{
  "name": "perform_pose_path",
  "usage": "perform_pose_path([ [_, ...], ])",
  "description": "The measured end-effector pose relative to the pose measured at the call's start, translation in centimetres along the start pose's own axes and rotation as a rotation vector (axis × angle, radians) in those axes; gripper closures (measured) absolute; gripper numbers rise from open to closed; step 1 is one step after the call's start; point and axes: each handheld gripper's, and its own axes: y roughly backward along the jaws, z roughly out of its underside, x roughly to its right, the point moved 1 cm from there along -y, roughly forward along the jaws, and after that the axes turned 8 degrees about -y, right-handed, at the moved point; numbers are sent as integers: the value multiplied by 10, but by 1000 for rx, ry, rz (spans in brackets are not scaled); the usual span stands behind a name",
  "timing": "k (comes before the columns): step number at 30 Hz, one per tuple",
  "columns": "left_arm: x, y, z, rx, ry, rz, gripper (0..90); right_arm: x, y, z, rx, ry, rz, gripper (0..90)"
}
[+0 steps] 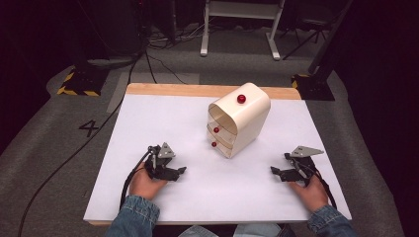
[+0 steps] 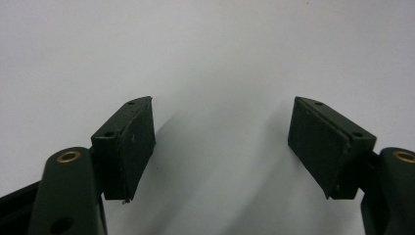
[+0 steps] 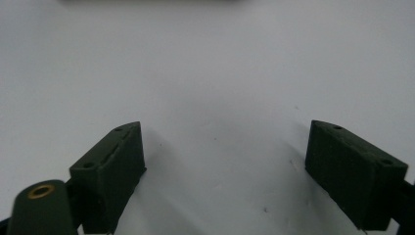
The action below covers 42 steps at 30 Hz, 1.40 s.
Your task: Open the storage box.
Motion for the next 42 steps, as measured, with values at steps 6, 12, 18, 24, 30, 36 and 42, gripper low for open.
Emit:
perform_pose_path([
  [6, -1, 3, -2, -10, 11, 0, 337, 0, 0, 0, 0, 0, 0, 149],
  [12, -1, 23, -15, 123, 50, 0, 350, 0, 0, 0, 0, 0, 0, 149],
  [18, -4, 34, -26, 260, 144, 42, 369, 0, 0, 0, 0, 0, 0, 149],
  [24, -1, 33, -38, 351, 128, 32, 424, 0, 0, 0, 1, 0, 0, 149],
  [30, 2, 17, -53, 358, 101, 38, 436, 0, 0, 0, 1, 3, 2, 149],
  [36, 2, -8, -67, 349, 128, 88, 407, 0, 0, 0, 1, 2, 2, 149],
  [42, 9, -34, -78, 328, 133, 147, 422, -1, 0, 0, 1, 1, 3, 149],
])
